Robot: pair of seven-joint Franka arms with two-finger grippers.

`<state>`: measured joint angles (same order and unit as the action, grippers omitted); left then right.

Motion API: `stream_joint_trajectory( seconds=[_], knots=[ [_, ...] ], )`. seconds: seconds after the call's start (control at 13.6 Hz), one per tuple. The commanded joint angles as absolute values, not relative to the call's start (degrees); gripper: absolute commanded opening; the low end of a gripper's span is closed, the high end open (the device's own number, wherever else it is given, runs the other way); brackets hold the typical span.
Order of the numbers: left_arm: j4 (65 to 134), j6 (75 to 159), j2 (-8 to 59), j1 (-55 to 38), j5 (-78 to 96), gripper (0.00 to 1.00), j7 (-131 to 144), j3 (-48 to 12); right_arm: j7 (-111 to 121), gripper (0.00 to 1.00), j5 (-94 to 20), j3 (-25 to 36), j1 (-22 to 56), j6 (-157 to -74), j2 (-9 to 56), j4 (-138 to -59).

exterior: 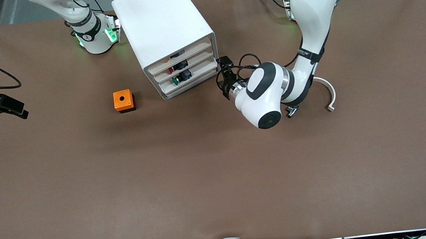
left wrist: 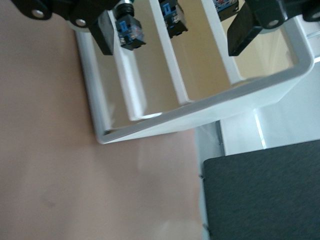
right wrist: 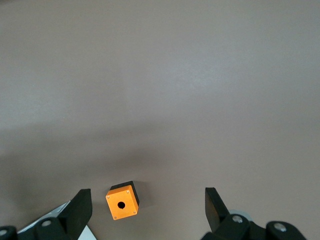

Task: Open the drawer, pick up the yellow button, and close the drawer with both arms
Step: 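Reach the left gripper to the front of the white cabinet drawer, then pull the drawer open with the left gripper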

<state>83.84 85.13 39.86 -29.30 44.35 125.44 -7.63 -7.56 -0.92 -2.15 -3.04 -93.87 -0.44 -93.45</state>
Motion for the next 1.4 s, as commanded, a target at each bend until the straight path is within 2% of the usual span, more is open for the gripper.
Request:
stream_joint_trajectory(
  seconds=[0.0,0.37,0.74,0.88,1.1,1.18,1.25,1.32],
  knots=[
    [83.06,83.85,41.04,-29.53,48.85,1.00,129.01,-7.73,-8.88,1.00,-0.17,-2.20,-2.72,-92.99,-0.26,-92.55],
    [82.88,83.33,43.85,-32.78,54.74,0.97,138.51,-7.82,-8.09,1.00,-0.35,-2.11,-2.90,-92.99,0.09,-92.64],
    [82.88,80.07,44.74,-33.57,57.48,0.87,139.13,-7.82,-8.87,1.00,-0.26,-2.11,-2.72,-92.99,0.09,-92.81],
    [82.88,80.07,44.82,-34.36,59.14,0.79,140.18,-7.82,-8.88,1.00,-0.26,-2.11,-2.72,-92.99,0.09,-92.81],
    [82.79,79.72,44.82,-34.54,59.33,0.63,140.19,-7.82,-8.88,1.00,-0.26,-2.11,-2.72,-92.99,0.09,-92.90],
    [82.79,79.72,44.74,-34.89,59.33,0.49,140.10,-7.91,-8.96,1.00,-0.26,-2.11,-2.72,-92.99,0.09,-92.90],
    [82.71,79.80,44.82,-34.89,59.33,0.29,139.92,-7.91,-8.88,1.00,-0.26,-2.11,-2.72,-92.99,0.09,-92.99],
    [82.71,79.72,44.82,-34.72,59.41,0.16,139.92,-7.82,-8.88,1.00,-0.26,-2.11,-2.81,-92.90,0.09,-92.99]
  ],
)
